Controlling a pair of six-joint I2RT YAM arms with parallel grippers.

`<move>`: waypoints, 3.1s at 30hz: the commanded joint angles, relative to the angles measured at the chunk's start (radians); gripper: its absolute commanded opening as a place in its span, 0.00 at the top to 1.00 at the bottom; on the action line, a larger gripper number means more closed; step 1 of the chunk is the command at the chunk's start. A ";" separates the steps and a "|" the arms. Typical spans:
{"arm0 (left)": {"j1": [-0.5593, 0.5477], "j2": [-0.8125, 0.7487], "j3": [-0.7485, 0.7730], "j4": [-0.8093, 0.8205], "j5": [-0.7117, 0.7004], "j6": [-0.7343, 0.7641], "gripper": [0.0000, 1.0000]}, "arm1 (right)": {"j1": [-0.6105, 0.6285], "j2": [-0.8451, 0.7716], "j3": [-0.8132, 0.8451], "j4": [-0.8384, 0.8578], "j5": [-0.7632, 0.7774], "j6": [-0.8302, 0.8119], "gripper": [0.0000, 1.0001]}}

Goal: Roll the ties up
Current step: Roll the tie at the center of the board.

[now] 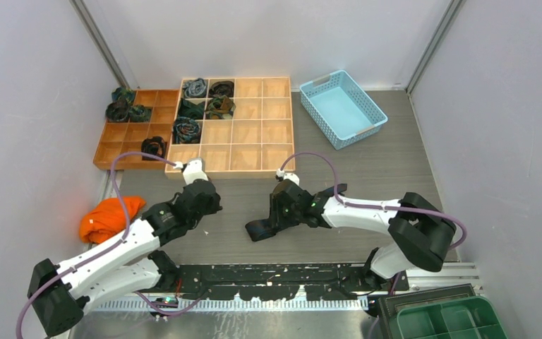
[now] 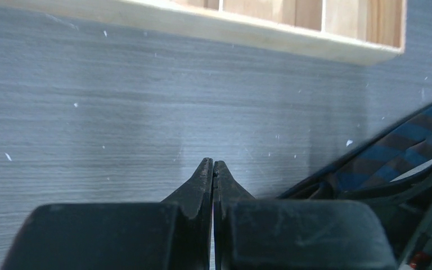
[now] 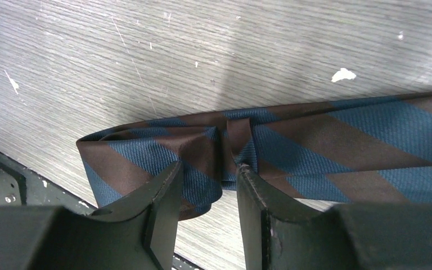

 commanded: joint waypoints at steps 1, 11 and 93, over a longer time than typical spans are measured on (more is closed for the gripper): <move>0.000 0.021 -0.074 0.139 0.055 -0.058 1.00 | 0.028 -0.092 0.074 -0.066 0.111 -0.039 0.53; 0.033 -0.156 -0.038 -0.107 -0.098 -0.173 1.00 | 0.300 -0.142 0.294 -0.416 0.465 -0.055 0.43; 0.033 -0.212 0.172 -0.111 -0.184 -0.027 1.00 | 0.005 -0.050 -0.210 0.565 -0.101 0.052 0.64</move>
